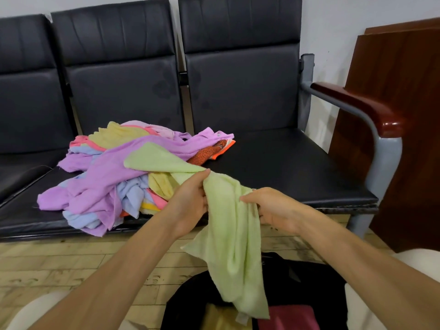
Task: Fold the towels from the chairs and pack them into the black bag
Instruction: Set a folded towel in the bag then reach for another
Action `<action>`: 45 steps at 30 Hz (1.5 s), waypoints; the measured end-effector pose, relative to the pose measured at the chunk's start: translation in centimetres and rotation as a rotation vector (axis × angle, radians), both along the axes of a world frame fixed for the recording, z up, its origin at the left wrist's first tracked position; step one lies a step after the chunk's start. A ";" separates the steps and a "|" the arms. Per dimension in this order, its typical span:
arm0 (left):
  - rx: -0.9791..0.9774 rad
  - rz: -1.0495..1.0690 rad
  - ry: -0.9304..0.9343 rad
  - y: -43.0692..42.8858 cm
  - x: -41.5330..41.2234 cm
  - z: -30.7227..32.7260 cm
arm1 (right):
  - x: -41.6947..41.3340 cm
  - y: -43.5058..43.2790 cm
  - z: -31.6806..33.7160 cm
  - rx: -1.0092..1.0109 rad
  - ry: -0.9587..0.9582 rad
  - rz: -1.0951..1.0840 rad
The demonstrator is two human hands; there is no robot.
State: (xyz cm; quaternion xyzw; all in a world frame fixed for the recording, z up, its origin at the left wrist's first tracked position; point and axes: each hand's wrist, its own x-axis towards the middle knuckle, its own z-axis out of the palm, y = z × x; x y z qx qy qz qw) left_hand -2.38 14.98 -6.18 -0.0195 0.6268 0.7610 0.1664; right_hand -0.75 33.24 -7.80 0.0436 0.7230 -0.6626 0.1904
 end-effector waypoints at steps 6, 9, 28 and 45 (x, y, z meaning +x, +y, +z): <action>0.051 0.001 -0.076 -0.4 -0.3 -0.2 | -0.1 1.2 0.0 0.023 -0.027 -0.051; 0.019 0.010 -0.125 -0.7 -0.2 -0.4 | 0.0 1.4 0.0 0.194 -0.049 0.075; -0.264 0.126 0.059 -4.7 -2.6 1.4 | -1.4 5.4 3.5 -0.352 0.005 -0.914; -0.995 0.063 0.157 -6.1 -3.4 0.8 | -2.3 6.4 2.2 0.377 0.312 -0.735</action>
